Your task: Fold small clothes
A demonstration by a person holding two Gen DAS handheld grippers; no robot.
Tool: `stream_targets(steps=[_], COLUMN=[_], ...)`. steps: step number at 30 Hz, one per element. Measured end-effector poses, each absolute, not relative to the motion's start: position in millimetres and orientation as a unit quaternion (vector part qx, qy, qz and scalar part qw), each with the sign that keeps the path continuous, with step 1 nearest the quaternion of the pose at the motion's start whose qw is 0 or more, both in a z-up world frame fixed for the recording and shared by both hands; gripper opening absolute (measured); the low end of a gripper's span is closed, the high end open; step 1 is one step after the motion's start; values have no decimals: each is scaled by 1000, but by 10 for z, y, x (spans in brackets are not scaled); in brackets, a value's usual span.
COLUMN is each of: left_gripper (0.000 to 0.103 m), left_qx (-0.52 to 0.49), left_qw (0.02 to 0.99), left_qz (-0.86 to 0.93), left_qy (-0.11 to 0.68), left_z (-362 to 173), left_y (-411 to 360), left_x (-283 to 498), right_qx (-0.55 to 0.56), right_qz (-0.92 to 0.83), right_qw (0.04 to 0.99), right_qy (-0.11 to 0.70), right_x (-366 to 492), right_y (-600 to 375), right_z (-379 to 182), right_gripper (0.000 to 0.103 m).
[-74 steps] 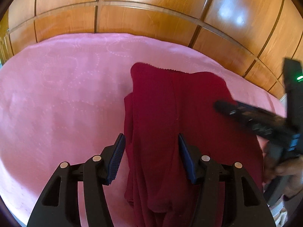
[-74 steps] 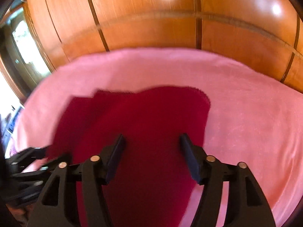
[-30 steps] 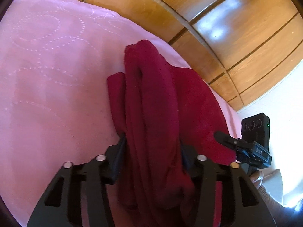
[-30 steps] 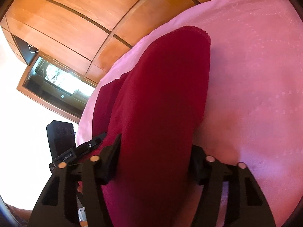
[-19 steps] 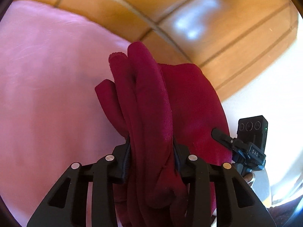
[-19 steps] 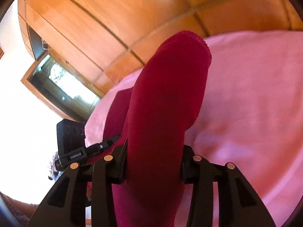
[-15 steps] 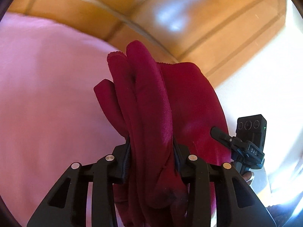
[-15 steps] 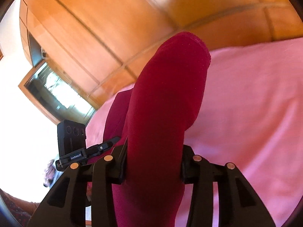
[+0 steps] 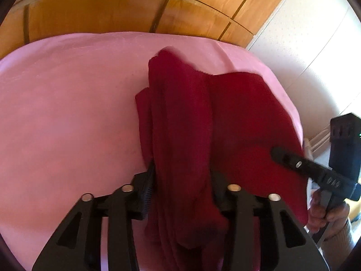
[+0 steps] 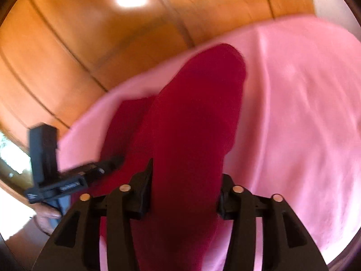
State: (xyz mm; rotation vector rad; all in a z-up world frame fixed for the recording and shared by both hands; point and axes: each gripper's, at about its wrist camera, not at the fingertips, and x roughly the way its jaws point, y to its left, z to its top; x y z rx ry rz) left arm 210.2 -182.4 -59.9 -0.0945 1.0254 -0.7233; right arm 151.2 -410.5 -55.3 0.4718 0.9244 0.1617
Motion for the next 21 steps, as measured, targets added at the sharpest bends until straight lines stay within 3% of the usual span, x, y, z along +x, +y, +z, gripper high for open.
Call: stream_targets(steps=[1, 2, 4, 7, 14, 16, 21], left_gripper=[49, 56, 59, 62, 62, 62, 74], left_qx=[-47, -51, -52, -57, -24, -1, 2], left_qw=[809, 811, 817, 831, 880, 882, 874], left_qz=[-335, -325, -314, -293, -251, -235, -210], left_qy=[481, 484, 482, 470, 403, 409, 439], left_z=[-583, -566, -541, -413, -163, -212, -443], left_y=[-1824, -1808, -1769, -1692, -1464, -1517, -1650], left_x=[2114, 2120, 2083, 1963, 1504, 1494, 1677], right_qx=[242, 249, 249, 203, 138, 131, 93], right_qz=[78, 72, 62, 33, 26, 27, -14], right_qw=[865, 864, 866, 889, 926, 923, 898], right_qy=[433, 432, 429, 408, 350, 360, 429], right_x=[1485, 1465, 1410, 1317, 1161, 1229, 1568], right_y=[-4154, -4222, -4361, -4305, -4073, -3969, -3785], right_z=[-583, -598, -578, -358, 200, 165, -394], right_gripper=[59, 72, 77, 76, 59, 59, 61])
